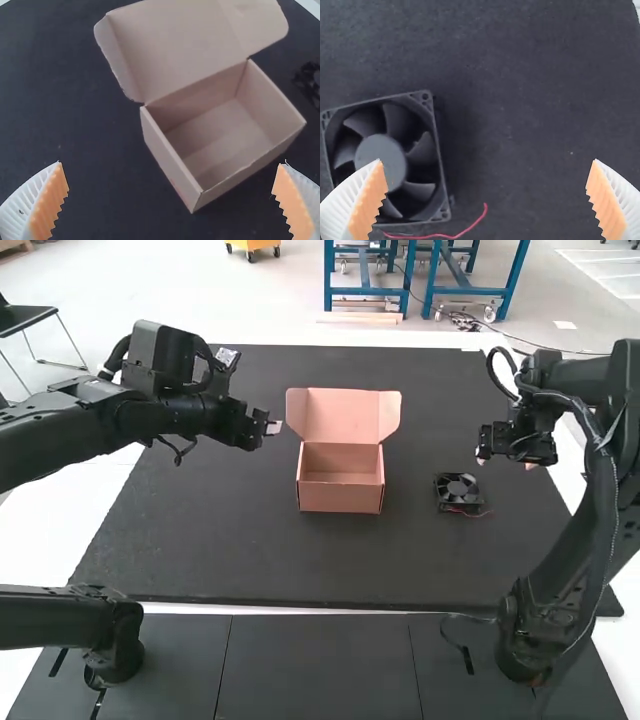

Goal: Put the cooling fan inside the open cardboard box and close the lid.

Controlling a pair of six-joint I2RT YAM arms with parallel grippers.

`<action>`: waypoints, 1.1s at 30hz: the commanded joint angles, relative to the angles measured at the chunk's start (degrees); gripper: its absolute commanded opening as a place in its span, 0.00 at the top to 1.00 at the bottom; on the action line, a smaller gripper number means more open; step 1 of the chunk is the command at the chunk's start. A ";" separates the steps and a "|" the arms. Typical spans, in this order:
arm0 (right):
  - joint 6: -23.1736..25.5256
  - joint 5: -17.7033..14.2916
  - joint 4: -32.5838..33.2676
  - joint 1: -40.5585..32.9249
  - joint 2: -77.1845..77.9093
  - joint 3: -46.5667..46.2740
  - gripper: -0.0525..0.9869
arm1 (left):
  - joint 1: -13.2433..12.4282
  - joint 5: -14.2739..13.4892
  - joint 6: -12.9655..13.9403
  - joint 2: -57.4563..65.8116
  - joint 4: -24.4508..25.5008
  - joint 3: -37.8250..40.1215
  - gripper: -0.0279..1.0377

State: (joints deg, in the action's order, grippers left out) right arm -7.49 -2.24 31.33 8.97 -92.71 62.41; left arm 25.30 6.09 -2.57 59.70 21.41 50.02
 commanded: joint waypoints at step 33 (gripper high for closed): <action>-5.87 -0.92 4.44 0.43 -13.03 6.67 0.08 | 0.19 1.12 0.55 0.15 0.04 1.84 0.07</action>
State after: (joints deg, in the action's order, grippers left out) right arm -12.91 -2.98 35.53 9.28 -105.34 67.22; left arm 25.30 6.26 -2.57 59.72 21.54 50.02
